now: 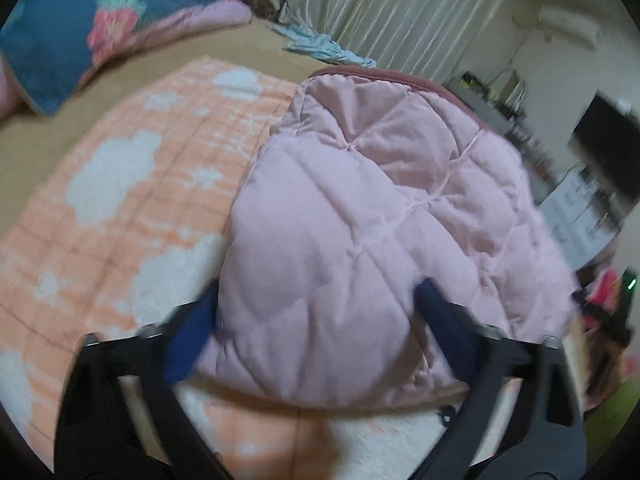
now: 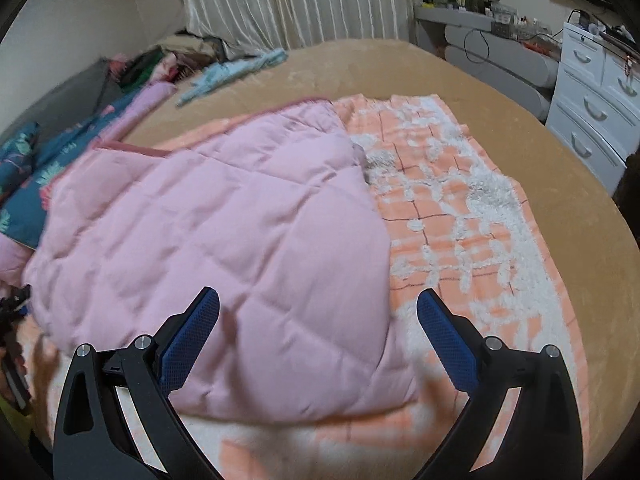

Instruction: Fold large clothes

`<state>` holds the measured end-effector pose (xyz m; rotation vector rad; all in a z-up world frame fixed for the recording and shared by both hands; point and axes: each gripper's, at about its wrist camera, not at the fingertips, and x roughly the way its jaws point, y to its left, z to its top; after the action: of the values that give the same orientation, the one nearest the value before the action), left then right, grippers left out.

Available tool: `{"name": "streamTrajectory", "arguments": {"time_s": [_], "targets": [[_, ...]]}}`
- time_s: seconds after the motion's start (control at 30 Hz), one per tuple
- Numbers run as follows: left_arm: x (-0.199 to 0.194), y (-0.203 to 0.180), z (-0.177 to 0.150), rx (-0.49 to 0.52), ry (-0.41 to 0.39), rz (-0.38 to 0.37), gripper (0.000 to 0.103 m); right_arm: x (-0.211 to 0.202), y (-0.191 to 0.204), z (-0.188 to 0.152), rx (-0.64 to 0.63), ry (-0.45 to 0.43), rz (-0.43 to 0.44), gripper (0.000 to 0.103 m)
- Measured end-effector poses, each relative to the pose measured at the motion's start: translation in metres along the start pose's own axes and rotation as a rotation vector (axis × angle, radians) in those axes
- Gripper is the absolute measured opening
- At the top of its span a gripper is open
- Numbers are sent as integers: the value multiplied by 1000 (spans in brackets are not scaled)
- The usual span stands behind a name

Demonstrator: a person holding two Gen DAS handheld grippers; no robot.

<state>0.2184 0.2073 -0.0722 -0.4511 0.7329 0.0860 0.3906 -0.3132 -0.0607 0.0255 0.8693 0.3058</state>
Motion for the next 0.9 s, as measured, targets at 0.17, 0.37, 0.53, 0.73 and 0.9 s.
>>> {"name": "streamTrajectory", "arguments": {"time_s": [0.17,0.37,0.53,0.73,0.9], "targets": [[-1,-20,12,70,-31,23,25,13,1,0,-35,-4,38,50],[-15,-39,48,131,-108,15,19,-24,21,8,-78,-152,4,20],[-3,-45,78,124,-136,50,19,-29,22,39,-36,-225,-25,19],[32,-43,85,136,-86,122,19,10,16,48,-4,-159,-79,19],[59,-35,81,143,-40,176,18,40,13,40,18,-93,-101,19]]}}
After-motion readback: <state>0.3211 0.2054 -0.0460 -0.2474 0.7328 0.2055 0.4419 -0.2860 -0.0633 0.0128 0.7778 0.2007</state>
